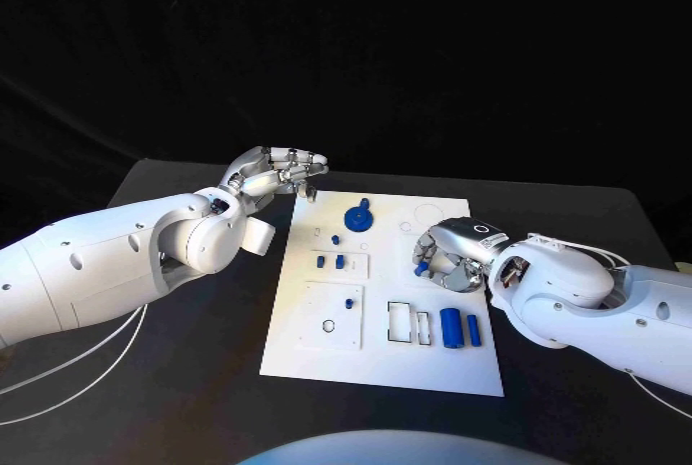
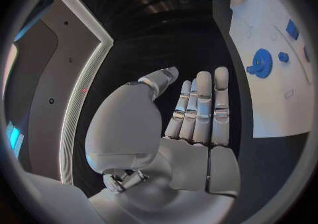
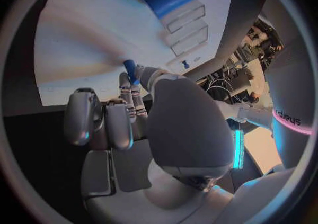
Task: Assemble the parts on the task board
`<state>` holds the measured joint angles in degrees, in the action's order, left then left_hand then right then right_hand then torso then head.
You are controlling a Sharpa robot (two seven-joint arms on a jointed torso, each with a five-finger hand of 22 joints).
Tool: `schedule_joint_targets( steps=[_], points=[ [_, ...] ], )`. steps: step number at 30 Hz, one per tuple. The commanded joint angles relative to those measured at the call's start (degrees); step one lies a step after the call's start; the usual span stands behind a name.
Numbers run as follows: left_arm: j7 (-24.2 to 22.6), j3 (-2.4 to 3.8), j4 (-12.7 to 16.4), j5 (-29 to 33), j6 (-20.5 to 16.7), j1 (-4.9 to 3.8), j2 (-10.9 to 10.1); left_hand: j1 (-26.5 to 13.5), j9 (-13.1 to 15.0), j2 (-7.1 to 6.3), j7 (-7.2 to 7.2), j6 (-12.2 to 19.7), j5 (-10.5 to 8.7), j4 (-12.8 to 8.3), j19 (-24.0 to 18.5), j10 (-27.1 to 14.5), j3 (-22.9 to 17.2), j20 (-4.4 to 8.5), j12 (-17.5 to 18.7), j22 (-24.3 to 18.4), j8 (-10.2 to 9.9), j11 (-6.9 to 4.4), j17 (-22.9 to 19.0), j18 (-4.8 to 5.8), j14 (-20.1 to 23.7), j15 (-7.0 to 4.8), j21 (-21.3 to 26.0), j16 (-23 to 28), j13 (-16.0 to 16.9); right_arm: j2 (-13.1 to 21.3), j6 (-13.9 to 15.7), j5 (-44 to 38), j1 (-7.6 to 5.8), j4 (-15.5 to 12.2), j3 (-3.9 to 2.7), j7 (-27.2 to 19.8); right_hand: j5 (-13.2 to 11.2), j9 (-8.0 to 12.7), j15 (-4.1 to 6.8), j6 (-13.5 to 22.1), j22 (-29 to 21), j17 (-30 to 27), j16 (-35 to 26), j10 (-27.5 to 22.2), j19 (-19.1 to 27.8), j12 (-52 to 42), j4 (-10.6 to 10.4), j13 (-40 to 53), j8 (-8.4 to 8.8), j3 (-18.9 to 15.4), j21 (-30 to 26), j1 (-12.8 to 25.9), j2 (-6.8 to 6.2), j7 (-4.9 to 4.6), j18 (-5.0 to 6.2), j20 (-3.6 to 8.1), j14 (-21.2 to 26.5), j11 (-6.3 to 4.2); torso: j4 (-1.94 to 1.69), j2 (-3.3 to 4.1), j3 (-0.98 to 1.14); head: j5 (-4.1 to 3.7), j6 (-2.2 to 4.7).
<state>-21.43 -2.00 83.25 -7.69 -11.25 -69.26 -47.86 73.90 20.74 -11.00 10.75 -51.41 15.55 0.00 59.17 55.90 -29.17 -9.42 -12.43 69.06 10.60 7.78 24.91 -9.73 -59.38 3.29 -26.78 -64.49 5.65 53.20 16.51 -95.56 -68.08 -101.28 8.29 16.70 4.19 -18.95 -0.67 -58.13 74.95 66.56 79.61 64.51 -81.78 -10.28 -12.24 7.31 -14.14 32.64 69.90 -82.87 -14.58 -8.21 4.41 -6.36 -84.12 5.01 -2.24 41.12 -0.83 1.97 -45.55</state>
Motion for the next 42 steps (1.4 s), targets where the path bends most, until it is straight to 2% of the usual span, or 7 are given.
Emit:
schedule_joint_targets(
  steps=[1, 14, 18, 23, 34, 39, 42],
  points=[
    [-0.31, 0.03, 0.20, 0.10, 0.87, -0.03, 0.08, -0.17, -0.06, 0.00, 0.08, 0.32, 0.22, -0.13, -0.23, -0.33, 0.30, 0.01, -0.23, -0.07, 0.31, 0.10, -0.05, -0.66, 0.25, 0.20, 0.30, 0.35, -0.05, -0.21, 0.13, -0.67, 0.12, 0.08, 0.02, 0.15, -0.39, -0.30, 0.55, -0.63, 7.78, 0.15, 0.36, 1.20, -0.45, 0.37, 0.49, 0.02, -0.37, 1.20, 0.52, 0.97, 0.17, 0.20, -0.18, 0.21, -1.41, -0.31, 0.02, -0.05, 0.05, -0.04, -0.06],
    [-0.24, 0.03, 0.20, 0.10, 0.87, -0.03, 0.10, -0.22, -0.08, 0.11, 0.08, 0.33, 0.24, -0.07, -0.22, -0.39, 0.31, 0.01, -0.30, -0.12, 0.35, 0.11, -0.08, -0.66, 0.24, 0.21, 0.32, 0.35, -0.06, -1.09, 3.15, -1.58, 0.41, 0.83, 0.02, 2.12, -0.73, -2.78, 1.69, -3.01, 8.80, 0.80, 0.95, 5.32, -1.28, 0.83, 4.25, 0.88, -2.65, 4.84, 2.44, 1.87, 1.71, 1.38, -0.57, 1.26, -1.60, -1.64, -0.06, -0.08, 0.00, -0.16, -0.25],
    [-0.23, 0.03, 0.15, 0.10, 0.86, -0.03, 0.10, -0.22, -0.08, 0.11, 0.08, 0.33, 0.24, -0.07, -0.22, -0.39, 0.31, 0.01, -0.30, -0.12, 0.35, 0.11, -0.08, -0.66, 0.24, 0.21, 0.32, 0.35, -0.06, -1.01, 4.59, -1.86, 0.44, 0.39, 0.01, 2.61, 0.95, -3.84, 1.78, -2.90, 9.02, 0.82, 1.02, 5.89, -1.39, 1.41, 5.95, 1.12, -3.24, 6.21, 2.71, 2.02, 2.20, 1.26, -0.64, 1.43, -1.60, -1.70, -0.02, -0.14, 0.01, -0.05, -0.25],
    [-0.25, 0.03, -0.10, 0.10, 0.90, -0.03, 0.20, -0.22, -0.08, 0.11, 0.08, 0.33, 0.24, -0.07, -0.22, -0.39, 0.31, 0.01, -0.30, -0.12, 0.35, 0.11, -0.08, -0.66, 0.24, 0.21, 0.32, 0.35, -0.06, -0.05, 5.68, -1.56, 0.18, -1.56, -0.08, 2.71, 1.40, -4.64, 1.80, -2.84, 9.27, 0.84, 1.07, 6.36, -1.55, 1.75, 6.86, 1.33, -3.68, 6.76, 3.15, 2.69, 2.23, 1.27, -0.73, 1.47, -1.60, -1.75, 0.03, -0.25, 0.02, 0.02, -0.36],
    [-0.17, -0.01, -0.67, 0.14, 1.16, -0.01, 0.54, -0.24, -0.10, 0.21, 0.08, 0.33, 0.29, -0.03, -0.20, -0.49, 0.32, 0.00, -0.40, -0.19, 0.41, 0.12, -0.13, -0.66, 0.25, 0.22, 0.34, 0.34, -0.07, 2.00, 7.15, 1.54, -2.60, -8.15, -0.61, 2.44, 1.33, -5.32, 1.85, -2.88, 9.50, 0.79, 1.09, 6.73, -1.73, 2.02, 7.45, 1.53, -4.08, 6.97, 3.62, 3.43, 2.16, 1.37, -0.82, 1.51, -1.60, -1.84, -0.03, -0.13, 0.02, 0.08, -0.28],
    [-0.29, -0.03, -0.82, 0.17, 1.37, 0.05, 0.61, -0.41, -0.21, 0.26, 0.10, 0.48, 1.43, 0.06, -0.17, -0.76, 0.44, -0.02, -0.74, -0.42, 0.52, 0.14, -0.26, -0.67, 0.30, 0.24, 0.43, 0.34, -0.09, 0.03, 7.59, 1.39, -2.82, -9.39, -0.68, 1.47, 1.42, -5.51, 1.88, -2.86, 9.56, 0.83, 1.12, 6.80, -1.77, 2.12, 7.68, 1.58, -4.18, 7.05, 3.72, 3.54, 2.15, 1.39, -0.84, 1.53, -1.61, -1.87, 0.09, -0.12, 0.05, 0.62, -0.32],
    [-0.42, -0.03, -0.91, 0.22, 1.55, 0.09, 0.75, -0.50, -0.24, 0.24, 0.12, 0.51, 1.71, 0.10, -0.16, -0.82, 0.51, -0.03, -0.84, -0.48, 0.56, 0.15, -0.30, -0.66, 0.30, 0.24, 0.45, 0.33, -0.10, -2.57, 7.69, 1.11, -2.52, -9.09, -0.66, 0.73, 1.39, -5.60, 1.88, -2.86, 9.58, 0.83, 1.12, 6.83, -1.78, 2.16, 7.75, 1.60, -4.22, 7.05, 3.75, 3.63, 2.13, 1.39, -0.85, 1.54, -1.61, -1.87, -0.04, -0.15, -0.02, 0.79, -0.33]
  ],
)
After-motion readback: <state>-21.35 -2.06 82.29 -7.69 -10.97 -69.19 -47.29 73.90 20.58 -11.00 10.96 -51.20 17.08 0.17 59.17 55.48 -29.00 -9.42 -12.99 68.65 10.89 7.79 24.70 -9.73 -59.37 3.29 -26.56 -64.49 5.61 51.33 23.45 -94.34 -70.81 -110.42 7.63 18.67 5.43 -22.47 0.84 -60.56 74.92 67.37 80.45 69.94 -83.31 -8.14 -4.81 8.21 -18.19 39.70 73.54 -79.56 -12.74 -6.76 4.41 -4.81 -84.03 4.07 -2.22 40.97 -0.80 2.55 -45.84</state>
